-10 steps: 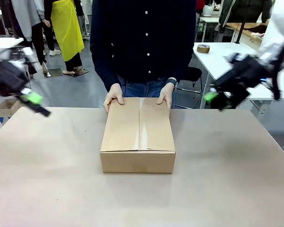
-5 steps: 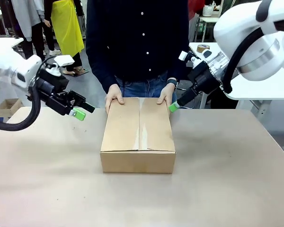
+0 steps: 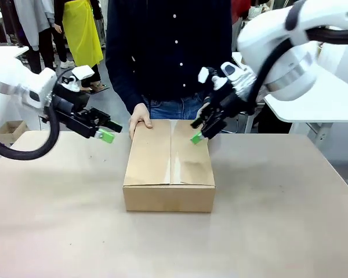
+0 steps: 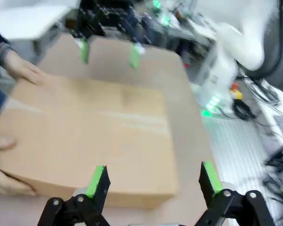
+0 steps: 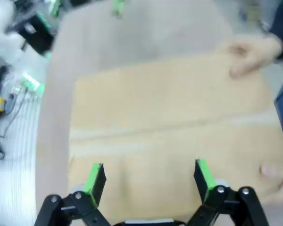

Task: Pack the gift set into the box.
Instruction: Press and hold the closed box until the human finishes sealing it.

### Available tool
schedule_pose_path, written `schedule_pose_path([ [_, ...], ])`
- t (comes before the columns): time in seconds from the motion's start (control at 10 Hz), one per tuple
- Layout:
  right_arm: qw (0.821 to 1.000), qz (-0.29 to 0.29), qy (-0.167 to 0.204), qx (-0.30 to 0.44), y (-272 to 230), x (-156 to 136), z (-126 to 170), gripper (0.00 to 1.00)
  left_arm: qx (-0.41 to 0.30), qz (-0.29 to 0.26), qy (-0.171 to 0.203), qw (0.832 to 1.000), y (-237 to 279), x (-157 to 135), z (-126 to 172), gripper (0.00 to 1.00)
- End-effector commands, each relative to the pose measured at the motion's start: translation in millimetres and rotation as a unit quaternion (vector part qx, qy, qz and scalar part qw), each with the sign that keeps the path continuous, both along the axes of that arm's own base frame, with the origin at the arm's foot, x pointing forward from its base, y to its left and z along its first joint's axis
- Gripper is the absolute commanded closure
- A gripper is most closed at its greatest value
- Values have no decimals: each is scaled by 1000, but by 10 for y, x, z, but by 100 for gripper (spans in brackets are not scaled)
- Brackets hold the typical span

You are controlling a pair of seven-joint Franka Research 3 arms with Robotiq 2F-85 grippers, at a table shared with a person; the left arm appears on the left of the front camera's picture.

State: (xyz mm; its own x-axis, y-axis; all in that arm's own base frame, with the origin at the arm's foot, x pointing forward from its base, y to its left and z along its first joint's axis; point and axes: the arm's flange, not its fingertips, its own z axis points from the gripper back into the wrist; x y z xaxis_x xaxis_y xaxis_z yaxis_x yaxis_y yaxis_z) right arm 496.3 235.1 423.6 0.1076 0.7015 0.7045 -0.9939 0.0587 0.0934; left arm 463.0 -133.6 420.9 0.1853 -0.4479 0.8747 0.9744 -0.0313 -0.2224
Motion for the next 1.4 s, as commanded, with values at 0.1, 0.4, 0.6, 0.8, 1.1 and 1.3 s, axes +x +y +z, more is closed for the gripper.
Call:
schedule_pose_path([
  [0.1,977,124,-70,159,-49,393,-425,0,-64,67,-167,982,-393,115,-367,0],
  [0.4,975,115,-26,186,-119,451,-840,0,-70,56,-220,971,-684,283,-655,0],
  [0.6,986,61,-21,155,-367,409,-924,0,-56,46,-211,975,-709,357,-803,0],
  [0.8,993,22,-45,104,-447,273,-983,0,-38,28,-159,986,-588,448,-918,0],
  [1.1,996,9,-34,87,-437,213,-1151,0,-40,0,-111,993,-400,511,-1011,0],
  [1.3,995,17,-22,95,-435,244,-1181,0,-34,4,-108,994,-442,509,-1127,0],
])
